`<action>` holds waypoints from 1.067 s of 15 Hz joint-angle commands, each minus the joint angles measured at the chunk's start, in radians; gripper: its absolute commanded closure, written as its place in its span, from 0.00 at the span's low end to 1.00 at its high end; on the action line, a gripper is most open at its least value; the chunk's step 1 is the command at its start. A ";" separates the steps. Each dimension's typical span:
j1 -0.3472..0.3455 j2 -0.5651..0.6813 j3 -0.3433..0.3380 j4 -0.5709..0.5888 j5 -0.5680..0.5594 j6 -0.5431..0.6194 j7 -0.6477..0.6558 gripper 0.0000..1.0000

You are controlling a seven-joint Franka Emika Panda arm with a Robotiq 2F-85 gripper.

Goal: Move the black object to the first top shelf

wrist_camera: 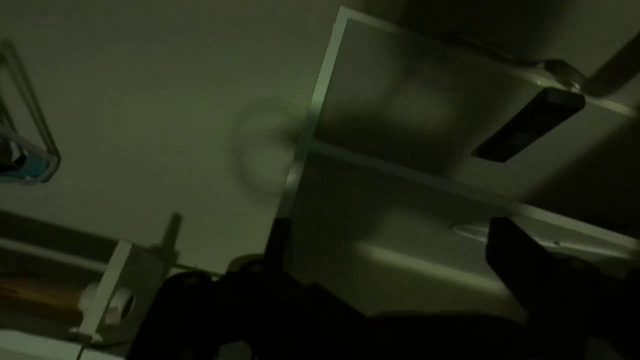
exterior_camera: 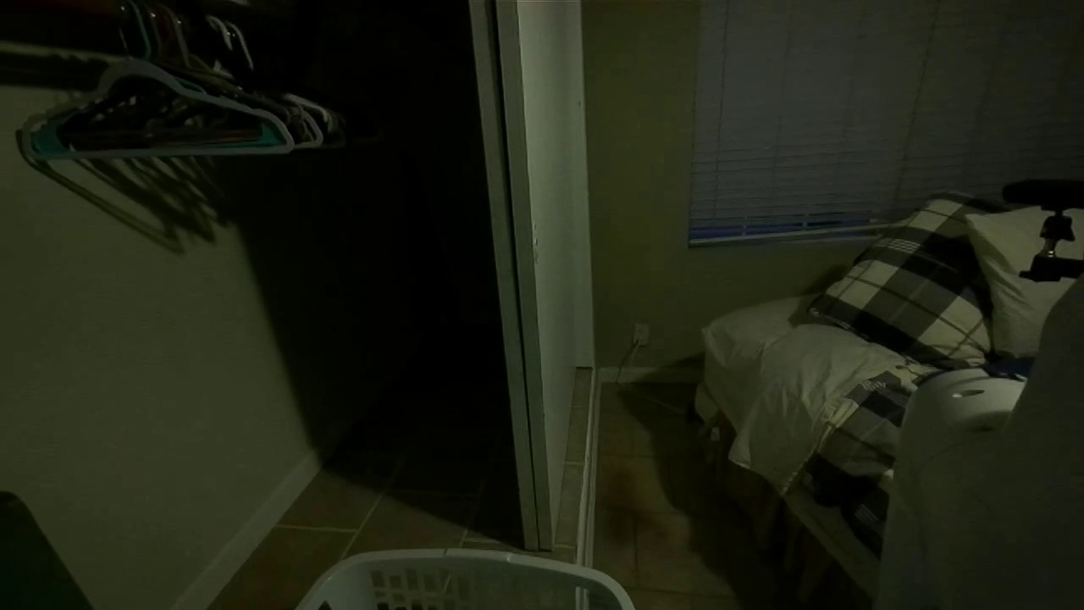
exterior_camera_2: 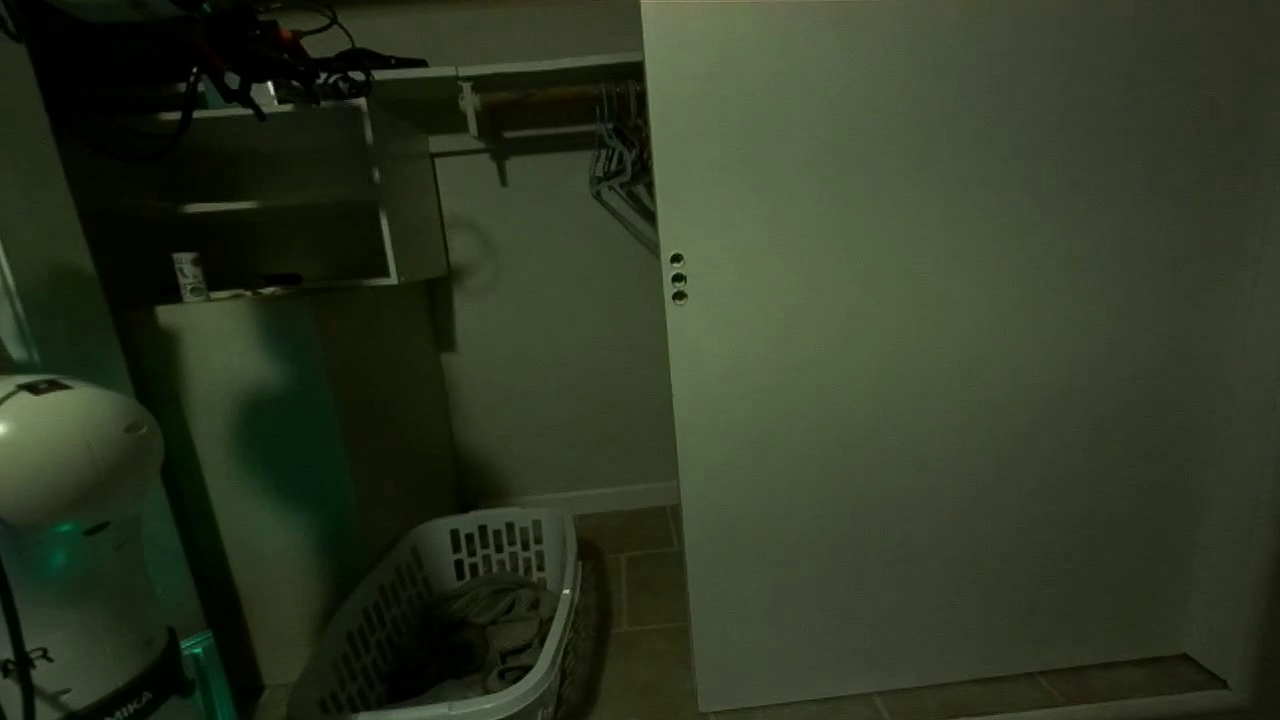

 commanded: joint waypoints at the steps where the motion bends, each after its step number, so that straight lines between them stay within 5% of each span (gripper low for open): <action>1: 0.025 0.133 0.030 0.187 0.019 0.026 -0.015 0.00; 9: 0.073 0.390 0.132 0.501 -0.040 0.015 0.068 0.00; 16: 0.178 0.545 0.105 0.674 -0.139 0.017 0.189 0.00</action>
